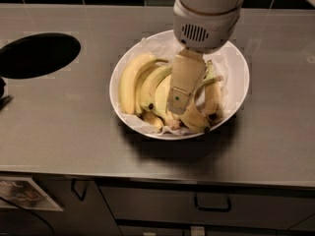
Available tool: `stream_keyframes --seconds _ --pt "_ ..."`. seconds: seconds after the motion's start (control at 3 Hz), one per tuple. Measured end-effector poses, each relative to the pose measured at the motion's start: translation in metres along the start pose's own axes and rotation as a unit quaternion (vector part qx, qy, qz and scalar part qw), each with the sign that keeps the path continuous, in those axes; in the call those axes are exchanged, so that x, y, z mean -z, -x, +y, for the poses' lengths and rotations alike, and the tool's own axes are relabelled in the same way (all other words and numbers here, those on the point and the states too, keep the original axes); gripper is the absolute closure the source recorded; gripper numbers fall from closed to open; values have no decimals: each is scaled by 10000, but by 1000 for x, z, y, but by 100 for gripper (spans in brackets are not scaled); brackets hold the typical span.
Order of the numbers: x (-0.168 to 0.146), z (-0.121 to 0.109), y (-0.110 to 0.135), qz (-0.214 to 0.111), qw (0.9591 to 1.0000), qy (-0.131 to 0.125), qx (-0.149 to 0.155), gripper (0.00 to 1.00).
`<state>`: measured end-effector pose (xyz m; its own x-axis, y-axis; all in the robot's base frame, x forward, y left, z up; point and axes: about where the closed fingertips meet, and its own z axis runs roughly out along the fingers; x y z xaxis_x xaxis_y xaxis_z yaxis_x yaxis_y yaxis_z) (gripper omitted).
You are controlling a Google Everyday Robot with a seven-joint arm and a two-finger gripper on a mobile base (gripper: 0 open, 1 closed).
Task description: Pick banana from white bowl
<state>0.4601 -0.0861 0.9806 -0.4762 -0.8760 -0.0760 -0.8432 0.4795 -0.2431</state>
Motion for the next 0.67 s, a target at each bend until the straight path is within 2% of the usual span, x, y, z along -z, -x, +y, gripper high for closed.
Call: stream_keyframes --seconds 0.33,0.67 --pt "-3 0 -12 338 9955 -454 -756 0" --pt "-1 8 -40 181 9823 -675 -1737 0"
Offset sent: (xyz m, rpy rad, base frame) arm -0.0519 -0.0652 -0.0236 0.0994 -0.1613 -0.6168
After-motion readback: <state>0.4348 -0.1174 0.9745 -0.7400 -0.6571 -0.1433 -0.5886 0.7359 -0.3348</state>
